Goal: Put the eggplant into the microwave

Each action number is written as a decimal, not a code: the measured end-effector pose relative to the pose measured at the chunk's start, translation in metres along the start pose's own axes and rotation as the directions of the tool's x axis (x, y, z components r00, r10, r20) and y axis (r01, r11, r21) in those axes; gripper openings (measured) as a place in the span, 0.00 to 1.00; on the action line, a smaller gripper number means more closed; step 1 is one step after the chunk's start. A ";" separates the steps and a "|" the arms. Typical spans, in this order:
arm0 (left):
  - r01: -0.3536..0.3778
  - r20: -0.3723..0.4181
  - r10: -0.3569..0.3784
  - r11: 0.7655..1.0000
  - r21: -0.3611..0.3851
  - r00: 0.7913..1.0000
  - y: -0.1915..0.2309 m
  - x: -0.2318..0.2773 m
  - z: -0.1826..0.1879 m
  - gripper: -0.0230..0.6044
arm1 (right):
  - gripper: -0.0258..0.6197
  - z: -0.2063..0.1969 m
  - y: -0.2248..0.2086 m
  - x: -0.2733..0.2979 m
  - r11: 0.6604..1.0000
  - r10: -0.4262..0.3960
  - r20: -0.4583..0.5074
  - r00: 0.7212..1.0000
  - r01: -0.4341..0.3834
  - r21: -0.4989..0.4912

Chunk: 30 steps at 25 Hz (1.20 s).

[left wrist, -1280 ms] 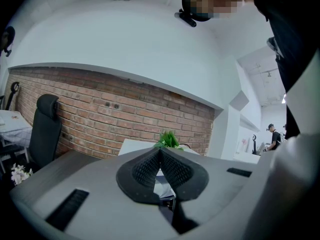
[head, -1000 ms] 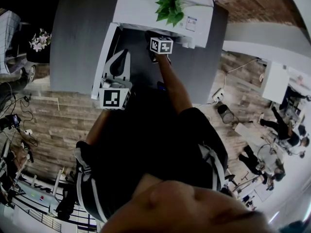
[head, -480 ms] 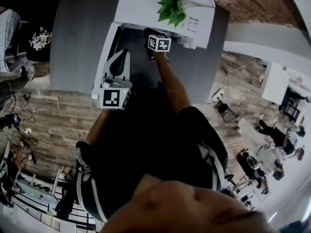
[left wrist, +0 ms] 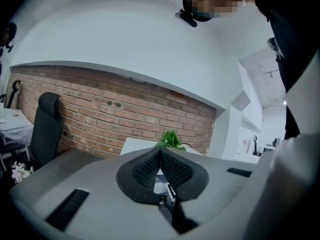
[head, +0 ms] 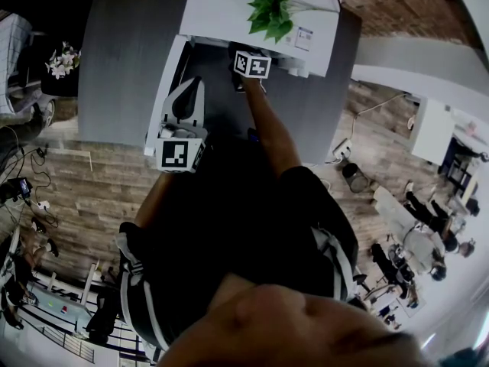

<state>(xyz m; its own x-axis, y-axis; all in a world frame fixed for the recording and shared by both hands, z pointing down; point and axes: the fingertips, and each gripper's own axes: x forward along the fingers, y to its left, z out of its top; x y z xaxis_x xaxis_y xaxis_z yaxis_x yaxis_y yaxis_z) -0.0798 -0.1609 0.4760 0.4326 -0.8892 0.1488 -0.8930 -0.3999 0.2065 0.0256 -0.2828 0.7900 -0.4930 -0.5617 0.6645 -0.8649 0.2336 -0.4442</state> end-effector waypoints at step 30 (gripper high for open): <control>-0.027 0.066 0.024 0.999 0.042 0.998 -0.016 -0.043 0.014 0.09 | 0.10 -0.018 0.013 -0.072 0.997 -0.082 0.097 0.992 0.082 0.004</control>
<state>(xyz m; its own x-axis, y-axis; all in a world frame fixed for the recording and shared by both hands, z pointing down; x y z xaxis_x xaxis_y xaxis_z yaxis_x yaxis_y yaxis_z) -0.0859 -0.1193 0.4524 0.4019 -0.9112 0.0899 -0.9087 -0.3848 0.1618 0.0480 -0.2250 0.7479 -0.4092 -0.6529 0.6374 -0.9020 0.1840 -0.3905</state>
